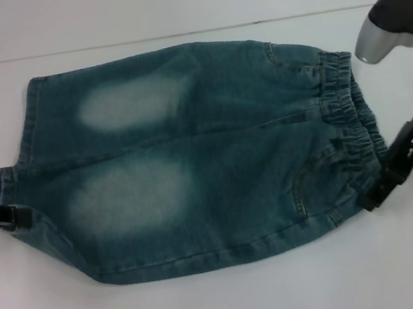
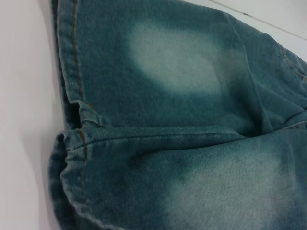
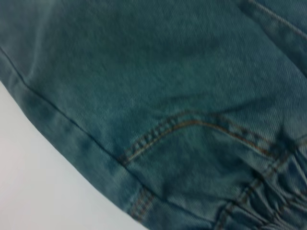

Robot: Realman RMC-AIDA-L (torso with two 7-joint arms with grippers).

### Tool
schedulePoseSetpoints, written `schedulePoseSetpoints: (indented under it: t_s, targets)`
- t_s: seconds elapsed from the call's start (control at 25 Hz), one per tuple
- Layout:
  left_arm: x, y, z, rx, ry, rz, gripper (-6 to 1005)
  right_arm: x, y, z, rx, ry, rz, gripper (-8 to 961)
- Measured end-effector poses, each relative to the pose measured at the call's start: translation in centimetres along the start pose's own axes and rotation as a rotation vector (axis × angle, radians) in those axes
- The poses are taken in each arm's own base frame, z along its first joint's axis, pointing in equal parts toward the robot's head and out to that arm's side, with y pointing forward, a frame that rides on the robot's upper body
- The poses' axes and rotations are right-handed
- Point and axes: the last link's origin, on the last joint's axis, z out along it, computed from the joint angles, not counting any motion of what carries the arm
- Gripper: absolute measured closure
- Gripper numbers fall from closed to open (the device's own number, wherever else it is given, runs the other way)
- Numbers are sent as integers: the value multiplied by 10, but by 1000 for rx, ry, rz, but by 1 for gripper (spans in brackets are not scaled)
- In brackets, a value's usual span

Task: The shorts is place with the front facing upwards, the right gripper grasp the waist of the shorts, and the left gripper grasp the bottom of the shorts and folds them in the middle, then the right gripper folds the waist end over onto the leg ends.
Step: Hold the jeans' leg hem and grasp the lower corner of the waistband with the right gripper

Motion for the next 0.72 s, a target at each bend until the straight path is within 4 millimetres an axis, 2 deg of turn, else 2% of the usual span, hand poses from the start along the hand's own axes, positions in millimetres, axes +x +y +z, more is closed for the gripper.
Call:
schedulePoseSetpoints:
  t_s: [0.12,0.56,0.72]
  targets:
    - [0,0,0,0,0,0,971,-3,3,-4,-39,-49,-2,41]
    - [0,-1,-2,4,6,-1,971,4,1,-8,-68,-69,-14,198]
    - [1,-1,-3,0,18,-2,970,5,0,-9,-65,-69,-11,372]
